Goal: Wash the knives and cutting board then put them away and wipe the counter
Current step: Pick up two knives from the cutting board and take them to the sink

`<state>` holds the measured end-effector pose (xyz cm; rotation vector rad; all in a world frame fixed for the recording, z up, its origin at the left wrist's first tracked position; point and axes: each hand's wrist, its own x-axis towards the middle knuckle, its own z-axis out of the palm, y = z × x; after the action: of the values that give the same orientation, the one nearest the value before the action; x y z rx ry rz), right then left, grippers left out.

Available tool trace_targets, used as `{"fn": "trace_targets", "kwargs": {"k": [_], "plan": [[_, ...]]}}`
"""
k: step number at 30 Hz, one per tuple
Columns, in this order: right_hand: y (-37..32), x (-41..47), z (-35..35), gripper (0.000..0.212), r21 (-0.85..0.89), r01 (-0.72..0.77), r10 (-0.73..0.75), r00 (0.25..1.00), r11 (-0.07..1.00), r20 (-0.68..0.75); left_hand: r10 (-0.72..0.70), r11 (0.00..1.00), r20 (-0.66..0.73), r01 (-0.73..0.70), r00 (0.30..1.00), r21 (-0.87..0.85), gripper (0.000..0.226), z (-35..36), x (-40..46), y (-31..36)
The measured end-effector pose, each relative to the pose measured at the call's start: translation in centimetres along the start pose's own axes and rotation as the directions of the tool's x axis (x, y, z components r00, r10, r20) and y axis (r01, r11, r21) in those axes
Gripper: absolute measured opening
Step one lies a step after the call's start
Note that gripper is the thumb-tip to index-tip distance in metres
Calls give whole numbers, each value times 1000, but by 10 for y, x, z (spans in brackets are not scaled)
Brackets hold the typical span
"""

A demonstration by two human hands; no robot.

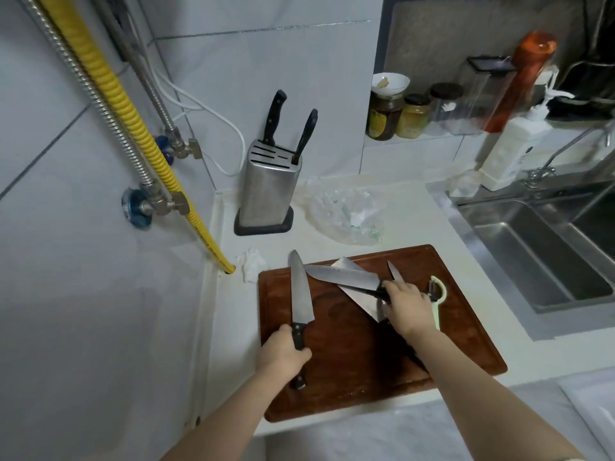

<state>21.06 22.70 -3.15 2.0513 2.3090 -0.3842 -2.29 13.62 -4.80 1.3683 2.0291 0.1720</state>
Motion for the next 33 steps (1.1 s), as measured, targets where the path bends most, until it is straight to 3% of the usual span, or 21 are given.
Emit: {"fn": "trace_targets", "kwargs": {"k": [5, 10, 14, 17, 22, 24, 27, 31, 33], "plan": [[3, 4, -1, 47, -38, -23, 24, 999, 999, 26, -50, 972, 71, 65, 996, -225, 35, -4, 2, 3], [-3, -2, 3, 41, -105, -6, 11, 999, 994, 45, -92, 933, 104, 122, 990, -338, 47, -7, 2, 7], [-7, -10, 6, 38, -91, 2, 0, 1000, 996, 22, -106, 846, 150, 168, 983, -505, 39, -8, -1, 13], [-11, -17, 4, 39, 26, 9, -9, 1000, 1000, 18, -122, 754, 194, 218, 973, -620, 33, -12, 0, 14], [-21, -32, -6, 29, 296, -115, 97, 992, 948, 76, -115, 570, 270, 286, 956, -770, 13, -16, -7, 20], [-23, -42, -10, 23, 479, -217, 174, 976, 851, 133, -108, 547, 252, 269, 962, -792, 13, -14, -11, 20], [-25, -62, -12, 20, 758, -406, 277, 912, 510, 302, -45, 594, 205, 191, 978, -781, 12, -12, -18, 20], [-22, -91, -13, 21, 894, -443, 315, 859, 66, 402, 68, 636, 154, 77, 986, -768, 10, -15, -31, 31], [-22, -106, -14, 19, 907, -415, 331, 849, -67, 412, 133, 655, 151, 27, 980, -755, 10, -14, -37, 38]]}}
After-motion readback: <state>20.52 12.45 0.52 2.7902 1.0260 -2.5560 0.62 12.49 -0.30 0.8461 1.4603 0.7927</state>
